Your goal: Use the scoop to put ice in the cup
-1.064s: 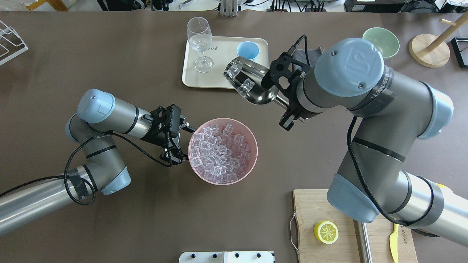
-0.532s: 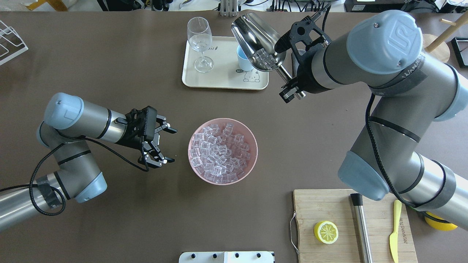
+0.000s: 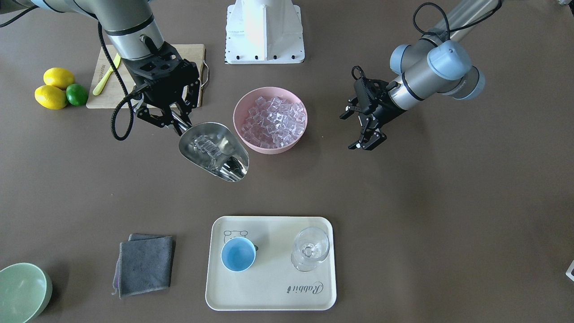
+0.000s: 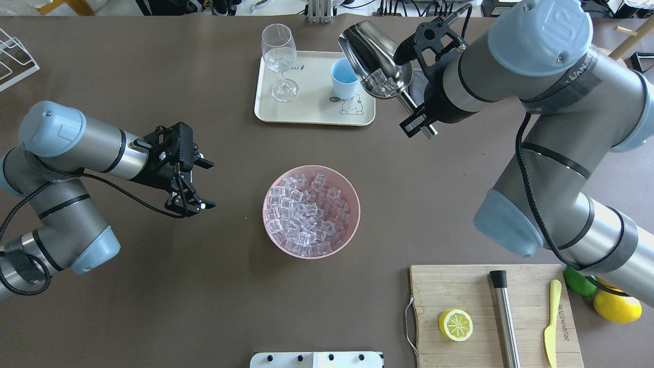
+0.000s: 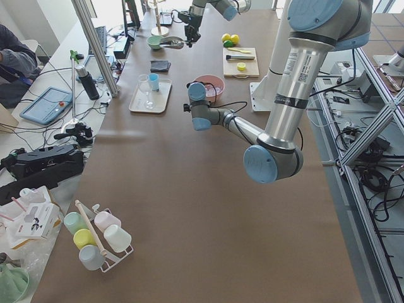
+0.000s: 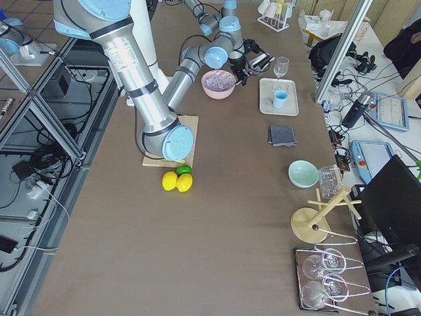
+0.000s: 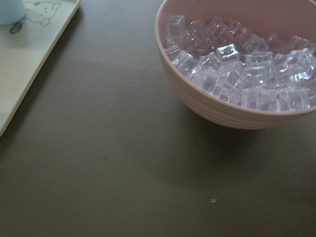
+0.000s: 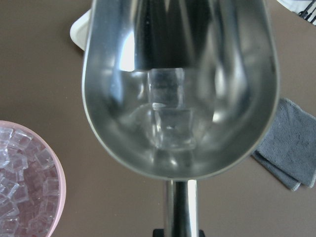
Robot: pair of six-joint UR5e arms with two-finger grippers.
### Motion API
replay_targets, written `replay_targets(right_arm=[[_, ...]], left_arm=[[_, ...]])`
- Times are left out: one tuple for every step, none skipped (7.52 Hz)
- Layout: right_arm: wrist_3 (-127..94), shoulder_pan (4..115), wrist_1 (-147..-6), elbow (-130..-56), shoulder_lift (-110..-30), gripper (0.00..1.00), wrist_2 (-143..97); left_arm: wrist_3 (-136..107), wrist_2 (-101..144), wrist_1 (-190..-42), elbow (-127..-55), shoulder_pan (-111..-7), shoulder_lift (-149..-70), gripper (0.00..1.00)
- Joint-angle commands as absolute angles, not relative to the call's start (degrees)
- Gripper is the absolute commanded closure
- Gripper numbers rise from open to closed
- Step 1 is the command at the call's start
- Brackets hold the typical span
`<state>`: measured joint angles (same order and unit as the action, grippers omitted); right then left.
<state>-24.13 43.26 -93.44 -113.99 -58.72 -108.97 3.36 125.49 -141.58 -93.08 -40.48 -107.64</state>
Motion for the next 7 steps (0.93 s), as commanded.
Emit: replay_targets(right_arm=[[-23.64,48.32,-102.63,-109.97,-55.47,1.0,-117.48],[-23.56,49.12,-105.44,-108.82,-54.76,1.0,-118.99],[-23.55,49.22,-108.86,-107.59,-53.19,1.0,-120.05],[-23.73,49.48,-113.86,-105.23,-49.78,1.0,-121.45],[-24.34,50.0,-115.99,-102.86,-47.83,1.0,-124.16],[-24.95,50.71,-117.41,-99.87,-45.64,1.0,-127.15],[-25.74,50.8,-119.68,-96.89,-43.27,1.0,-130.22]], left_arm=[[3.6,125.6,-126.17,-97.12,-45.15,-106.44,0.02],[3.34,125.25,-119.34,-97.03,-47.44,-106.44,0.02],[3.51,121.85,-113.79,-97.12,-49.46,-106.44,0.02],[3.34,117.64,-110.77,-97.12,-49.4,-106.52,0.02],[3.25,113.77,-104.3,-97.12,-49.31,-106.7,0.02],[3.34,111.9,-99.89,-97.03,-50.0,-106.61,0.02],[3.43,111.8,-99.5,-96.42,-51.75,-106.52,0.02]])
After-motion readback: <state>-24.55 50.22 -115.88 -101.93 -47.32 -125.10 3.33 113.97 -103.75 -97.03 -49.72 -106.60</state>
